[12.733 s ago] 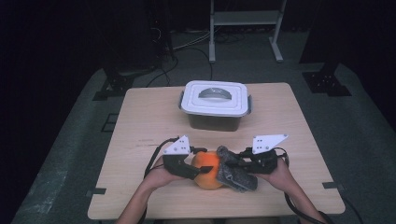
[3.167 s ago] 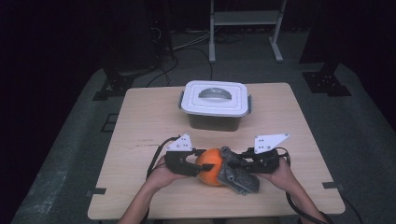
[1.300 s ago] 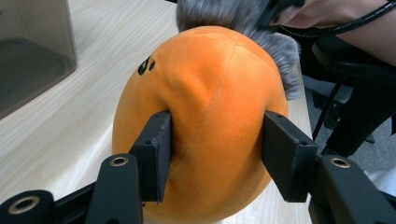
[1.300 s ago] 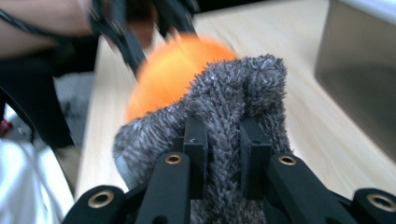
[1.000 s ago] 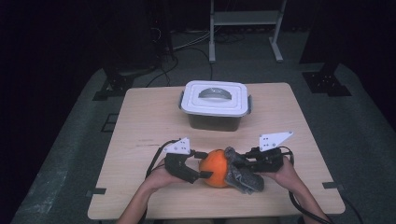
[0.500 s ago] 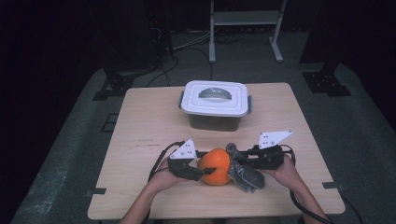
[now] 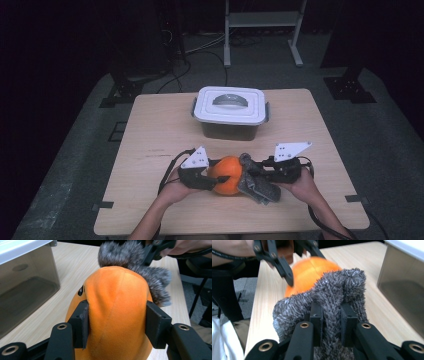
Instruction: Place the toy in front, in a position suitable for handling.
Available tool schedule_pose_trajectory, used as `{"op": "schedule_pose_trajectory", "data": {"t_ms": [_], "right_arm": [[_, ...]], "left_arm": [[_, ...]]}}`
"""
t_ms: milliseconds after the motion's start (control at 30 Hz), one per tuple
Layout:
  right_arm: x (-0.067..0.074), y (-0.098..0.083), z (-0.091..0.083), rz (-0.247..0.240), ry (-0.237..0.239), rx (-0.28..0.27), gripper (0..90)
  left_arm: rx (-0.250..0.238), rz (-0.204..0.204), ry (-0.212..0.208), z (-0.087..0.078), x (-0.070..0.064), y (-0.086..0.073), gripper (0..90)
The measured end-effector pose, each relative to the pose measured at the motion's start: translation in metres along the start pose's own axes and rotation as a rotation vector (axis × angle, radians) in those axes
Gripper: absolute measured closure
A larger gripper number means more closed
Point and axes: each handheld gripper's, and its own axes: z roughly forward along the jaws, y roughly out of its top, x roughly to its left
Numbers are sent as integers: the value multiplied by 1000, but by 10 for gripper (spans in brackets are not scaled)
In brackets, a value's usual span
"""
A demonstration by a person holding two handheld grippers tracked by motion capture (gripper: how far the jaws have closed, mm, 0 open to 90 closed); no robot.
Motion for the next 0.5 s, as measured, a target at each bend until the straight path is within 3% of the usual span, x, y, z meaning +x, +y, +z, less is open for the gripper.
{"op": "schedule_pose_trajectory", "data": {"t_ms": [100,133,167,233,333,433,500], "right_arm": [[6,10,-7,-12,25,-74,751],[6,10,-7,-12,25,-74,751],[7,12,-7,-12,30,-85,751],[8,10,-2,-15,43,-60,748],[4,4,2,0,79,-42,748],[0,-1,0,12,99,-13,748],[1,-2,0,7,104,-7,747]], "left_arm": [[7,20,-22,-1,-1,0,444],[5,26,-32,0,-2,0,444],[14,61,-51,1,-4,1,442],[32,92,-67,5,-9,1,407],[42,85,-77,6,-9,0,345],[9,20,-77,10,-3,-3,193],[12,20,-96,11,-3,-4,196]]}}
